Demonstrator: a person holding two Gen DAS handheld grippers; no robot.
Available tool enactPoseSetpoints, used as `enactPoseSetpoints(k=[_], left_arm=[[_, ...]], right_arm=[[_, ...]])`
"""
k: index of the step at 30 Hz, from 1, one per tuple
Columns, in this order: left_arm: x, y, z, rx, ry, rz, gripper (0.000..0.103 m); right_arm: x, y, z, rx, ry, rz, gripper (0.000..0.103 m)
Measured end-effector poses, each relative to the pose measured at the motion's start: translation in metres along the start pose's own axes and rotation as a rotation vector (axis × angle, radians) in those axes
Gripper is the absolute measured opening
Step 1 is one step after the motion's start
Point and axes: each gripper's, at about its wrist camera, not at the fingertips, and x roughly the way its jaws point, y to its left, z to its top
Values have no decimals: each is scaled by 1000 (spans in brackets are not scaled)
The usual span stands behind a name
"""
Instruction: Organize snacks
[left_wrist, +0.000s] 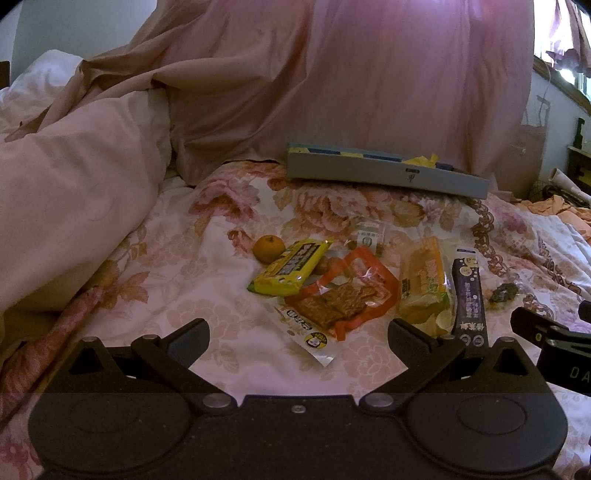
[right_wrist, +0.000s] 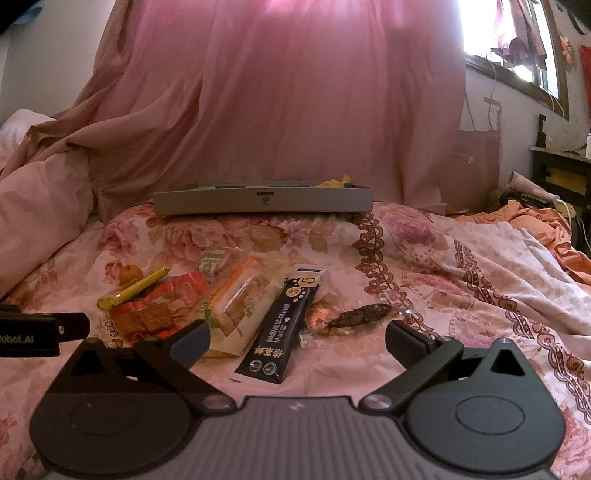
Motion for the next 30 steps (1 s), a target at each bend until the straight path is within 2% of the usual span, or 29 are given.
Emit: enactPoseSetpoints(k=[3,12,18,24,26,30], left_arm=[[0,-4,-12,1,4,1,102],[3,0,-5,20,9,23,102],[10,1,6,44,18,10,102],[32,3,14,88,40,-6,102],[40,3,16,115,40,-25,102],[55,1,20,182,49,-123,102]], right_arm=[[2,2,-2,-7,1,1,103],[-1,8,0,-61,19,-43,103],[10,-2,8,-57,71,4,103],[35,-2,10,-139,117,42,103],[45,0,10,-159,133,53,103],[65,5,7,-185,173,58,103]])
